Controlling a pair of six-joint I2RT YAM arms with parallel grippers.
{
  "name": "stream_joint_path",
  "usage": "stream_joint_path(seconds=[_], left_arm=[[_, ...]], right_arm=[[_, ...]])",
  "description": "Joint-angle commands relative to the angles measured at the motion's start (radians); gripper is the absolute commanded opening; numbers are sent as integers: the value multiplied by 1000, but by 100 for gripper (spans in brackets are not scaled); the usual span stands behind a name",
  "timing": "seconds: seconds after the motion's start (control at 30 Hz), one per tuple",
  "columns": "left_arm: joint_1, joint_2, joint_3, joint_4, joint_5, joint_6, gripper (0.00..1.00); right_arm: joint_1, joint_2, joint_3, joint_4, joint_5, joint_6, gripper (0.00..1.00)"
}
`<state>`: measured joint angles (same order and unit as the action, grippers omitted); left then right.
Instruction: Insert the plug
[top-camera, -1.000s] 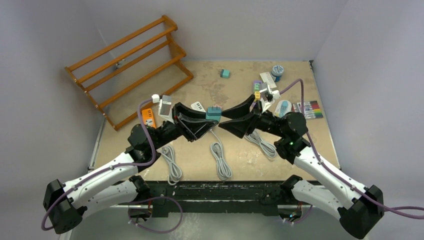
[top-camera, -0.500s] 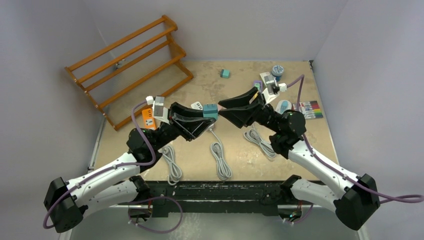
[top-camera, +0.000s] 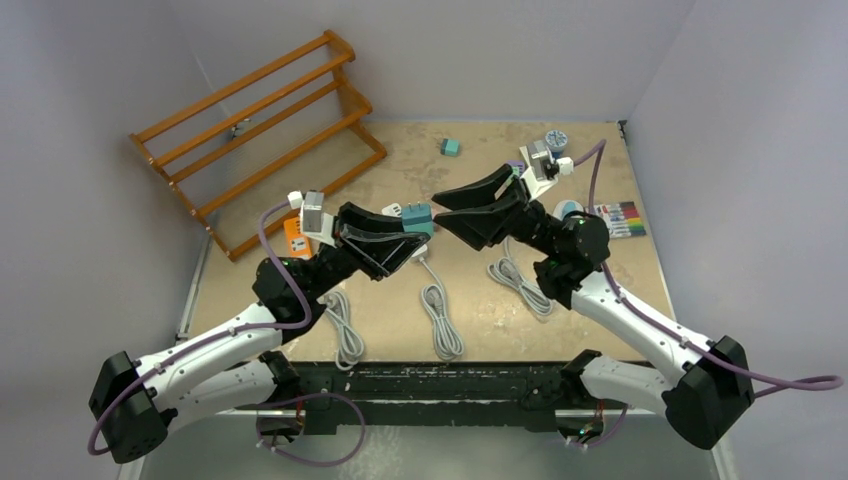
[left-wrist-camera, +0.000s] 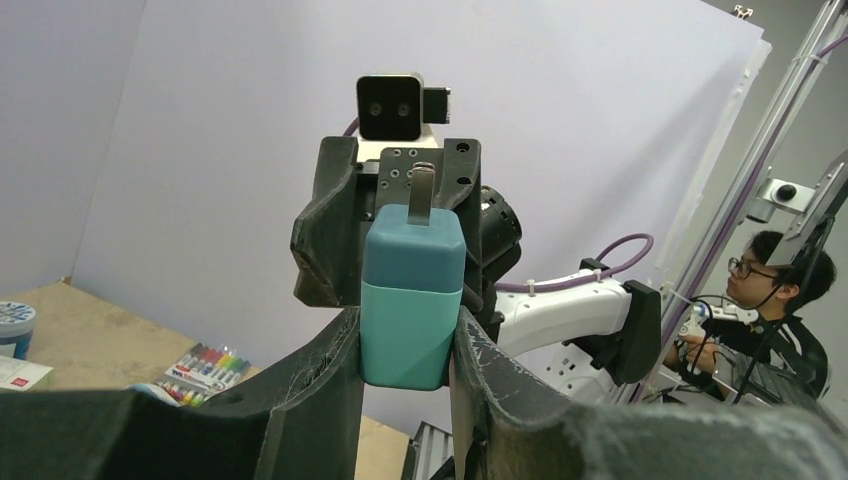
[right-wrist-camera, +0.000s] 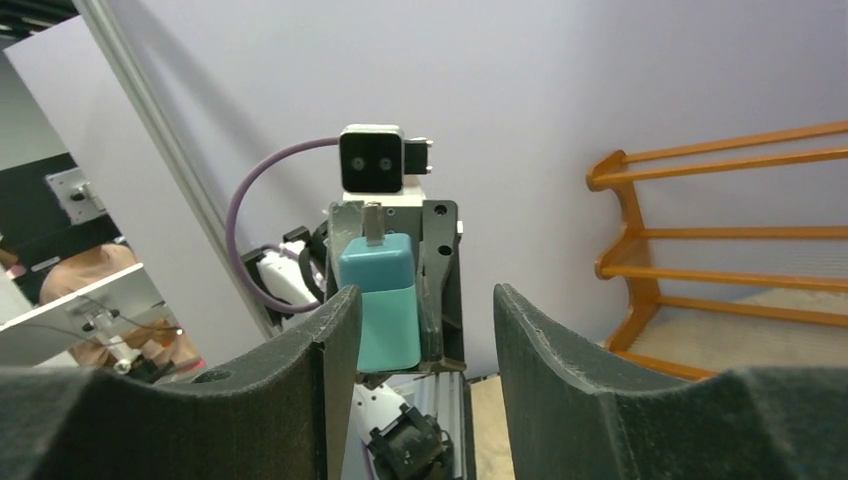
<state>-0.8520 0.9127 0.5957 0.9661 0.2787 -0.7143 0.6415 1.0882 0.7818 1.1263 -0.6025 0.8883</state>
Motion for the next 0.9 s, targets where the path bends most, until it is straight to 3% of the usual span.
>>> stream_joint_path(seconds=[0.0,0.27,0.4,0.6,0.67,0.73,0.77,0.87], left_arm=[[-5,15,22,0,6,10,0],[-5,20,24,5,-3,8,0],[-5,21,25,3,-4,6,0],[-5,24,62,-105,19,35,0],[-5,23,94,-205,25,60,16],[-5,11,105,-278,23,76,42],[-5,-1,103,-305,13,84,49],[-5,-42,81,-341,-15,115,55]], right_arm=[[23,3,24,84,-89,23,54],[29,33,32,96,-161,55,53],[36,35,53,27,-158,24,27],[39,34,73,-29,-182,-6,1],[38,19,79,-64,-178,-40,0],[38,1,89,-120,-170,-77,0],[38,-11,89,-140,-162,-87,0],[38,-37,81,-156,-158,-95,0]])
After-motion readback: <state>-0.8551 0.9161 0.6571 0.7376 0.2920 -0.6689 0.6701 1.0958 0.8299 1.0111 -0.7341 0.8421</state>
